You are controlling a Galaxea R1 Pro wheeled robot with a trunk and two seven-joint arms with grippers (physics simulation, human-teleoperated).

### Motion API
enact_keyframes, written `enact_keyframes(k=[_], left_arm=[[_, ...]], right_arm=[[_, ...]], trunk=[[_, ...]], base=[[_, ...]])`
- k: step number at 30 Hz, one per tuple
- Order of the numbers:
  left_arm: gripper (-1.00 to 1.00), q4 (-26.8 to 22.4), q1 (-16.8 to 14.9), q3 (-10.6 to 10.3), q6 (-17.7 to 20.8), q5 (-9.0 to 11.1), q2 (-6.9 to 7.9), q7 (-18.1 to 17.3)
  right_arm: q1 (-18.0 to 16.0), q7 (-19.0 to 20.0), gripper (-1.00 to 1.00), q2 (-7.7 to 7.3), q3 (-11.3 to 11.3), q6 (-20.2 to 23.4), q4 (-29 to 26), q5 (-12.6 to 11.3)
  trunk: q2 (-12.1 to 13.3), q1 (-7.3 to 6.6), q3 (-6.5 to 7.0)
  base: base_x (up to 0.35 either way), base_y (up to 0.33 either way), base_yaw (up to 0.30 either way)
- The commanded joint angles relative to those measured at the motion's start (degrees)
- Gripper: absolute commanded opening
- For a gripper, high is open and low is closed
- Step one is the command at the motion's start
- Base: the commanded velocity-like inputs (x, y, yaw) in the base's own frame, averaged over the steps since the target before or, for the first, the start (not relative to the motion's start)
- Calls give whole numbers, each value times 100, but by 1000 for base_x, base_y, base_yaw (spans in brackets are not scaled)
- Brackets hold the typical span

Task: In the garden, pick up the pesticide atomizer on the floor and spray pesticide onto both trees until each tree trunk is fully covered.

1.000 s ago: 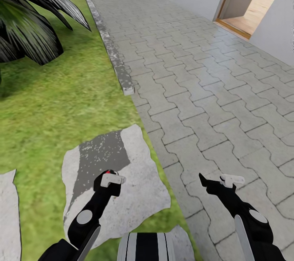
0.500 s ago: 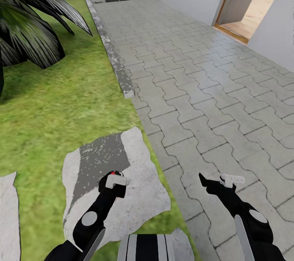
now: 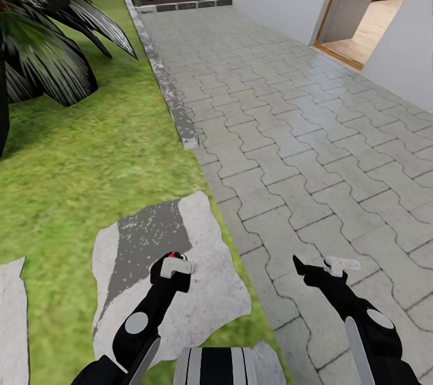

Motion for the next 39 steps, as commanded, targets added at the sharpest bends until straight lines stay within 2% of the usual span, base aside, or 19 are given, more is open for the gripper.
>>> enact_keyframes(k=[1, 39], left_arm=[[-100, -7, -5, -18, 26, 42, 9, 69], [-100, 1, -6, 37, 44, 86, 13, 69]], right_arm=[[-1, 20, 100, 8, -13, 38, -7, -54], [4, 21, 100, 2, -10, 31, -7, -54]], trunk=[[-1, -1, 6], [-1, -1, 360]], base=[[0, 0, 0], [0, 0, 0]])
